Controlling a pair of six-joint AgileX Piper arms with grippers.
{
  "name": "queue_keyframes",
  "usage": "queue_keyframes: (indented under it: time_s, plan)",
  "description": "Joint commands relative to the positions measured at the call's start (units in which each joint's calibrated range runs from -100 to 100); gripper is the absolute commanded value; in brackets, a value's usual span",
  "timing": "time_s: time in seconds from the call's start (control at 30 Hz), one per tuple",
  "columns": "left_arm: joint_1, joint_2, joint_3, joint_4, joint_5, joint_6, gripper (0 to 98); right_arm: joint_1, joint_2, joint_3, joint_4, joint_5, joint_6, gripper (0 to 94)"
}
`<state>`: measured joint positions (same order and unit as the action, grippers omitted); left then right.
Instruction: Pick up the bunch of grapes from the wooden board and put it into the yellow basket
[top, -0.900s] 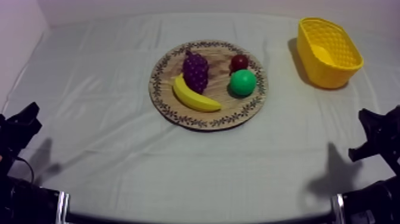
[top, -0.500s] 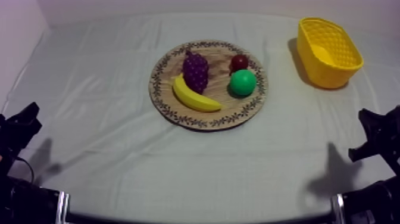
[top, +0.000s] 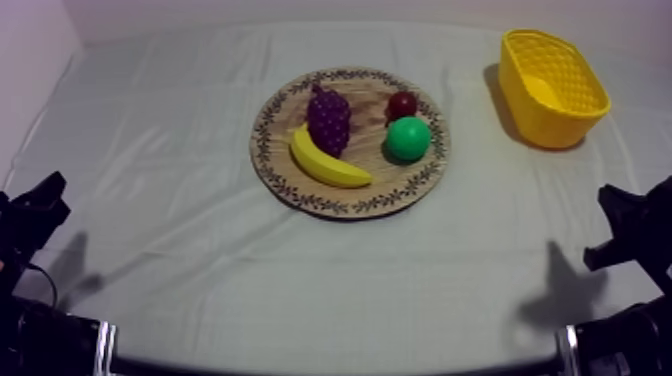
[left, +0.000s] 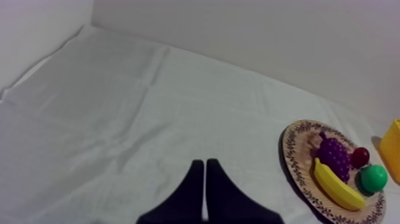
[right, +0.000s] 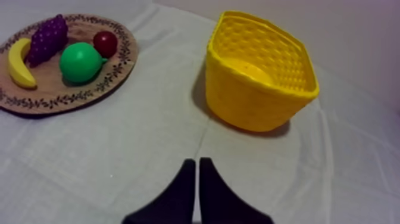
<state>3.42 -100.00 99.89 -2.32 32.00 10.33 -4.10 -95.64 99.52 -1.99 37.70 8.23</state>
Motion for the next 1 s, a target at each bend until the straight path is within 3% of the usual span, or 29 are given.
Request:
queue_keyframes:
  time_s: [0.0,0.3,0.53,0.97]
  plan:
    - [0.02,0.0,0.0,0.0,0.01,-0.01,0.1,0.19,0.98,-0.89,0.01,-0.85,-0.23,0.5]
    - [0.02,0.0,0.0,0.0,0.01,0.0,0.1,0.93,14.54,-18.59,2.24,3.32,-2.43,0.5]
    - [0.02,0.0,0.0,0.0,0.01,0.0,0.1,3.31,24.5,-37.25,-0.89,11.69,0.85,0.6]
    - [0.02,0.0,0.0,0.0,0.01,0.0,0.1,3.69,41.57,-64.79,-3.42,23.86,2.59,0.6]
